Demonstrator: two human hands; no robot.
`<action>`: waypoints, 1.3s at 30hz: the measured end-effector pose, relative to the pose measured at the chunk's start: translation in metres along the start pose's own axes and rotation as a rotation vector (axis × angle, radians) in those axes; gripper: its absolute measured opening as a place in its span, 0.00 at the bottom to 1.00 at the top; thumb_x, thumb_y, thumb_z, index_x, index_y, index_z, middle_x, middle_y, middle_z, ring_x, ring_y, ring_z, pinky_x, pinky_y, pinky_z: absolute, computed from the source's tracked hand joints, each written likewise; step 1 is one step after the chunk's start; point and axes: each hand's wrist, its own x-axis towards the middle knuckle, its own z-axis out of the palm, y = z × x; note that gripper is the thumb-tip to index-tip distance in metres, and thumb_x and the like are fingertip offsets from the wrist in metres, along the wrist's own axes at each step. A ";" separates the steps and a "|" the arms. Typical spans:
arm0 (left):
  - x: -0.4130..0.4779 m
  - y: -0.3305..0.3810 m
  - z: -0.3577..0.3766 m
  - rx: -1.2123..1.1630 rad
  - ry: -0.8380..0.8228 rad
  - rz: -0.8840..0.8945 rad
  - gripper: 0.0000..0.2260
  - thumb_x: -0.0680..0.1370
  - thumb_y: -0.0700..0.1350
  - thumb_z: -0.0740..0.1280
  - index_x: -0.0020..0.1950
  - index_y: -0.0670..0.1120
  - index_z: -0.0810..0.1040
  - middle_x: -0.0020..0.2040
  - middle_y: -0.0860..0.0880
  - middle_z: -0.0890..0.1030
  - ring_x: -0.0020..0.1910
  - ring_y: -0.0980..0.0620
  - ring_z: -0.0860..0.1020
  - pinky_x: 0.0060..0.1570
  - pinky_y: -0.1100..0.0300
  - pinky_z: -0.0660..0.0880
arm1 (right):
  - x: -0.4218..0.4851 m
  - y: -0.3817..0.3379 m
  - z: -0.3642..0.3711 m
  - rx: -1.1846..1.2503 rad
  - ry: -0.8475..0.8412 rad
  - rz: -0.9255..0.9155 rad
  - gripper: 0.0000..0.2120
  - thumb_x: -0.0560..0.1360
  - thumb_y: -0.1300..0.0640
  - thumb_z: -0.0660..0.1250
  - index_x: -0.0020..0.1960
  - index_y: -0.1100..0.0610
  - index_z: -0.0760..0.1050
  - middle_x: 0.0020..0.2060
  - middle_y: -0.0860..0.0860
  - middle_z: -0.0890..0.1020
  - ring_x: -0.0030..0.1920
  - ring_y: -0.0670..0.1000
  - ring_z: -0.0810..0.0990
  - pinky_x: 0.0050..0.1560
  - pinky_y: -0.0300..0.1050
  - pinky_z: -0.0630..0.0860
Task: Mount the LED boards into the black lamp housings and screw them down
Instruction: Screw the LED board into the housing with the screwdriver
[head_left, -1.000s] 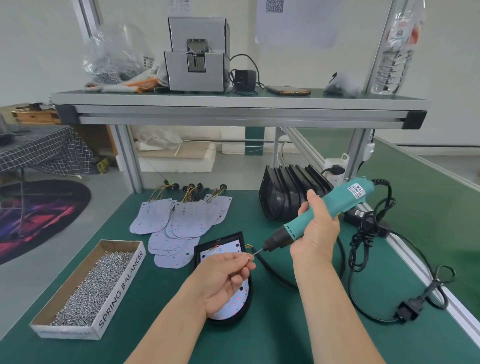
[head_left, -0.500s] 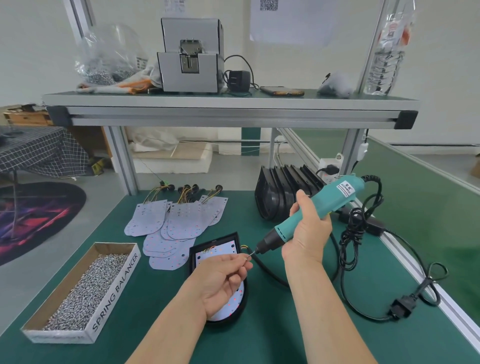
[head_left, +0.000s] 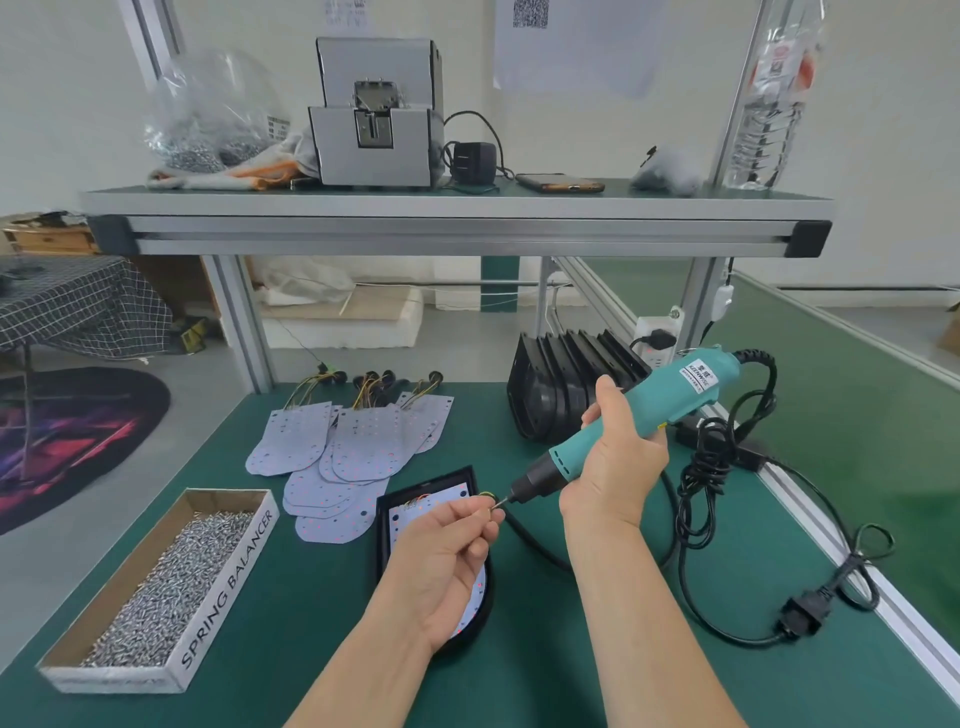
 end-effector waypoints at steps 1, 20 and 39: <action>0.000 0.000 0.001 0.016 -0.001 0.015 0.06 0.79 0.29 0.63 0.50 0.34 0.79 0.38 0.42 0.84 0.30 0.55 0.79 0.28 0.69 0.75 | 0.000 0.000 0.000 -0.006 0.007 0.004 0.09 0.71 0.55 0.75 0.42 0.50 0.73 0.28 0.45 0.76 0.30 0.44 0.74 0.37 0.40 0.73; -0.001 0.001 -0.011 0.236 -0.014 0.177 0.06 0.81 0.39 0.65 0.57 0.41 0.79 0.45 0.38 0.85 0.36 0.52 0.81 0.38 0.62 0.75 | 0.001 0.009 0.002 -0.034 0.105 0.065 0.10 0.71 0.55 0.74 0.42 0.52 0.73 0.26 0.44 0.75 0.27 0.42 0.73 0.39 0.44 0.72; 0.044 0.028 -0.041 1.045 0.312 -0.075 0.15 0.70 0.48 0.78 0.37 0.47 0.72 0.38 0.52 0.79 0.36 0.58 0.74 0.31 0.65 0.67 | 0.000 0.023 0.019 -0.246 -0.196 -0.242 0.10 0.71 0.58 0.76 0.38 0.54 0.75 0.28 0.44 0.76 0.31 0.47 0.73 0.33 0.40 0.74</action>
